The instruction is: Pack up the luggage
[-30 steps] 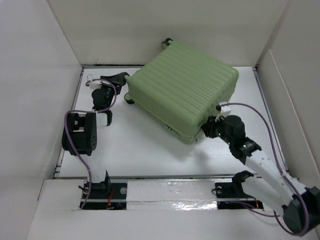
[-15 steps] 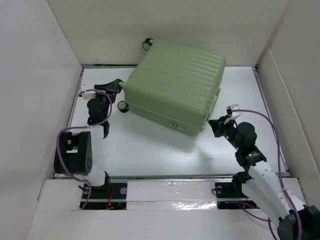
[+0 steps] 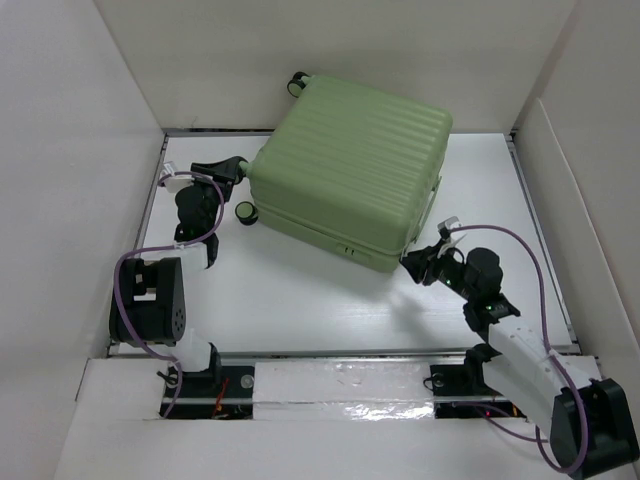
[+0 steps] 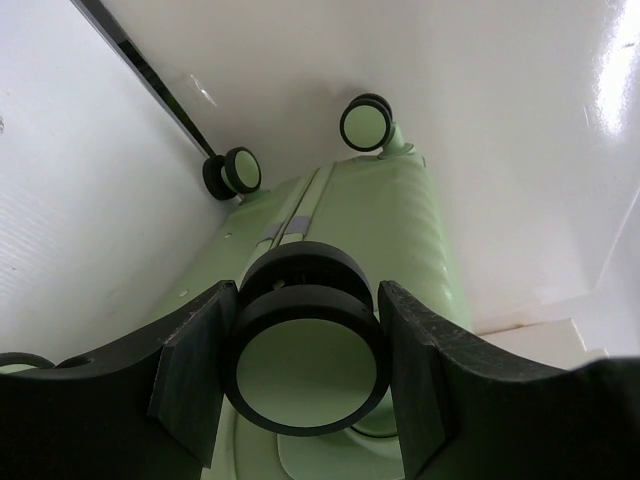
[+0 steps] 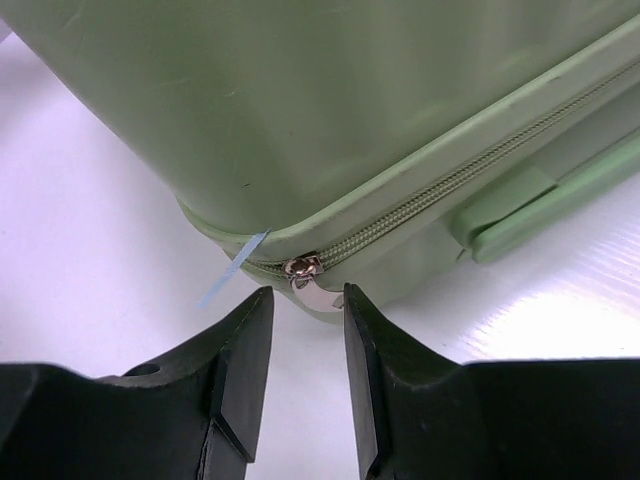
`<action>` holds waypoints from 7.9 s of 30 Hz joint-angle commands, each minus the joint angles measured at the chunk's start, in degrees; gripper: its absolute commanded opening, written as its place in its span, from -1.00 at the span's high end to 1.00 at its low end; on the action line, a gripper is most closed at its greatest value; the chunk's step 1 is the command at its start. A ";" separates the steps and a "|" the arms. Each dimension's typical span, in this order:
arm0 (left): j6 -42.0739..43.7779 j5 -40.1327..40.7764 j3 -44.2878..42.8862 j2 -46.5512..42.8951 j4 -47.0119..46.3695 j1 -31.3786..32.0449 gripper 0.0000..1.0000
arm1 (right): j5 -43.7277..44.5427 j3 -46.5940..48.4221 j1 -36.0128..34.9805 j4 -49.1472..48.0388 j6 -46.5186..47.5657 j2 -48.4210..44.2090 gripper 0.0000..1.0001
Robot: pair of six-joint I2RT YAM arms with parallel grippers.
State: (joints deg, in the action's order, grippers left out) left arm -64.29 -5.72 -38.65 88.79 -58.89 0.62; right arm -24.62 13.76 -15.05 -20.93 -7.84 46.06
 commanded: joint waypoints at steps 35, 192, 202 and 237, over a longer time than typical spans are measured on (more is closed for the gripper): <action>19.34 15.46 18.08 -26.65 13.36 13.23 0.67 | 12.84 -1.02 -8.15 2.03 -0.43 -6.86 1.00; 33.00 -17.05 -59.60 28.88 42.27 15.37 -0.57 | 27.44 7.16 -41.73 -11.68 -5.96 11.24 1.00; 28.80 -18.19 -59.87 31.97 37.20 14.85 -0.30 | 27.79 6.19 -41.73 -11.07 -6.40 9.75 1.00; 23.61 -18.54 -35.99 17.41 11.92 10.19 1.00 | 27.80 5.49 -34.80 -2.46 -4.12 1.41 1.00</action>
State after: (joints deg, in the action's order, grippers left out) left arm -40.75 -25.26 -82.48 116.33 -36.80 14.68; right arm 4.89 18.02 -52.90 -19.33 -13.26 51.35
